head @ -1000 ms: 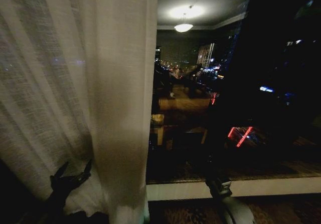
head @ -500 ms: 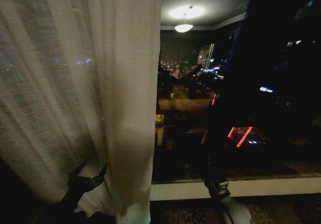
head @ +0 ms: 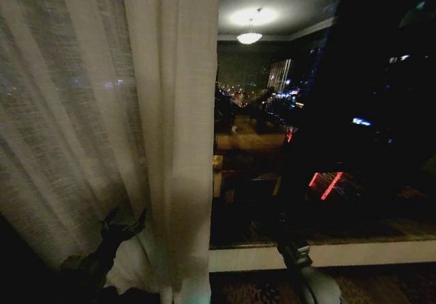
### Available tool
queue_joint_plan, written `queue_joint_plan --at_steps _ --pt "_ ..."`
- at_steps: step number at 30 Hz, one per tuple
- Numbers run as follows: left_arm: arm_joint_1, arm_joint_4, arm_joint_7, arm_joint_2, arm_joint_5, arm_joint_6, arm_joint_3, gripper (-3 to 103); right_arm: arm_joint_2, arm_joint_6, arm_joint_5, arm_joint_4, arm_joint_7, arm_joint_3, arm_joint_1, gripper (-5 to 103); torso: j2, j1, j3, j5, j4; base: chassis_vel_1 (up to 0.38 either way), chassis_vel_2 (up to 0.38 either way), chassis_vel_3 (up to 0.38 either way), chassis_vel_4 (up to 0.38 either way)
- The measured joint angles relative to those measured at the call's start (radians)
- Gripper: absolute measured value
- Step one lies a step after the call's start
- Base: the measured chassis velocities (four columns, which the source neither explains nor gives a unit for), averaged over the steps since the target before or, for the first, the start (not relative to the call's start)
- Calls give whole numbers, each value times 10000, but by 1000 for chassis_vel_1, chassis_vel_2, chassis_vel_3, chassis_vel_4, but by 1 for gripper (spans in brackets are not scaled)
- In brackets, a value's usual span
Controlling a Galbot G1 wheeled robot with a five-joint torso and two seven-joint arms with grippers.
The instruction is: Open the curtains by pulling them apart, changing their state from closed to fully open.
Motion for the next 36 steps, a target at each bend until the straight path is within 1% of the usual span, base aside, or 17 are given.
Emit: queue_joint_plan --at_steps 2,4,5,7,10,12,14,16,20,22,25,28,32,33,34,35,36 --pt "122 -76 88 -12 109 5 164 100 1 0 -5 1 0 -1 -4 100 0 -1 0 -1 0 0 0 0 0" --pt "279 -129 758 31 261 -65 174 100 10 -1 -10 6 1 -5 -10 100 1 -1 0 1 1 0 0 0 0" --pt "279 -129 758 31 261 -65 174 100 10 -1 -10 6 1 -5 -10 100 1 -1 0 1 1 0 0 0 0" --pt "381 -138 1127 178 490 -151 181 100 12 -3 -15 12 1 -6 -17 100 0 -1 0 0 1 0 0 0 0" --pt "284 -82 679 364 584 -56 338 100 20 -3 -20 31 1 -6 -43 100 0 -1 0 -1 2 0 0 0 0" --pt "176 22 651 425 584 -71 370 100 22 -4 -21 36 0 -6 -57 100 0 0 0 -1 0 0 0 0 0" --pt "76 167 905 482 592 -145 438 100 21 -4 -25 37 1 -6 -63 100 0 -1 0 0 -1 0 0 0 0" --pt "65 208 934 491 613 -151 487 100 18 -4 -25 36 0 -5 -63 100 0 -1 0 -1 0 0 0 0 0" --pt "-18 380 606 453 719 -139 581 100 -8 -3 -25 37 0 69 -74 100 1 -1 0 -1 2 0 0 0 0" --pt "-229 576 409 519 616 -131 412 100 -9 0 -20 50 0 136 -150 100 0 -1 0 -2 1 0 0 0 0" --pt "-505 758 408 691 436 -100 175 100 10 22 -18 58 0 156 -214 100 0 -1 0 -2 0 0 0 0 0" --pt "-950 1059 632 980 -29 98 -124 100 34 63 -22 57 -1 127 -256 100 0 -1 0 -2 0 0 0 0 0" --pt "-1179 1378 809 1105 -154 83 -154 101 36 69 -23 71 -1 129 -252 100 0 -1 0 -2 1 0 0 0 0" --pt "-1285 1537 904 1135 -187 33 -151 97 32 72 -23 83 0 141 -247 100 0 -1 0 -2 0 0 0 0 0" --pt "-1344 1633 951 1144 -198 -10 -139 97 26 74 -23 91 -1 154 -244 100 0 -1 0 -1 0 0 0 0 0" --pt "-1428 1780 990 1146 -206 -60 -100 87 14 78 -23 96 0 188 -241 100 0 0 0 -2 1 0 0 0 0" --pt "-1478 1852 996 1145 -209 -74 -70 87 8 83 -22 96 0 217 -241 100 0 0 0 -2 1 0 0 0 0"
